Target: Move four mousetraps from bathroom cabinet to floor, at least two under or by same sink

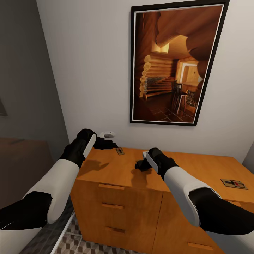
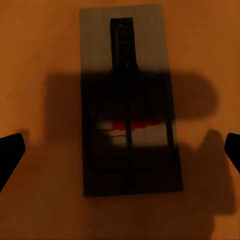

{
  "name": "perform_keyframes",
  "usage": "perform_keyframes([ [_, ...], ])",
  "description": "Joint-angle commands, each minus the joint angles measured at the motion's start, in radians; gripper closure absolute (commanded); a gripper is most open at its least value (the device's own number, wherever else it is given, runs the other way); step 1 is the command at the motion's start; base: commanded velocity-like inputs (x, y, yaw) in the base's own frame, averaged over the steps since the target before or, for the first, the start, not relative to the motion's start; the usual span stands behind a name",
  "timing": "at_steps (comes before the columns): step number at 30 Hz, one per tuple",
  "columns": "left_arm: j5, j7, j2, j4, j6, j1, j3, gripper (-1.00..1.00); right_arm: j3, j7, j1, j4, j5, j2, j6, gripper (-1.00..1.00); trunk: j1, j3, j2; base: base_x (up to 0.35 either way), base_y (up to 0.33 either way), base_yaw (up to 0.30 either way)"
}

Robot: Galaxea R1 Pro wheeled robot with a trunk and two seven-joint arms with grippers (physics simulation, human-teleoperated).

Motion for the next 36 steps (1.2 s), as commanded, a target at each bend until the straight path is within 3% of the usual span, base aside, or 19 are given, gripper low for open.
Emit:
perform_keyframes([
  [1, 0.010, 0.006, 0.001, -0.001, 0.005, -0.001, -0.002, -1.00, 0.004, -0.004, -0.001, 0.005, -0.008, 0.000, -0.003, -1.00, 0.000, -0.001, -0.001, 0.000, 0.000, 0.000],
  [32, 0.010, 0.004, -0.001, -0.001, 0.005, -0.001, -0.002, -1.00, 0.000, -0.008, -0.001, 0.039, -0.008, 0.000, -0.046, -1.00, 0.000, -0.001, -0.001, 0.000, 0.000, 0.000],
  [33, 0.010, 0.004, -0.001, -0.001, 0.005, -0.001, -0.002, -1.00, -0.002, -0.008, -0.001, 0.039, -0.008, 0.000, -0.046, 1.00, 0.000, -0.001, -0.001, 0.000, 0.000, 0.000],
  [36, 0.010, 0.004, -0.001, -0.002, 0.005, -0.001, -0.002, -1.00, -0.003, -0.009, -0.001, 0.047, -0.008, 0.000, -0.044, 1.00, 0.000, -0.001, -0.001, 0.000, 0.000, 0.000],
])
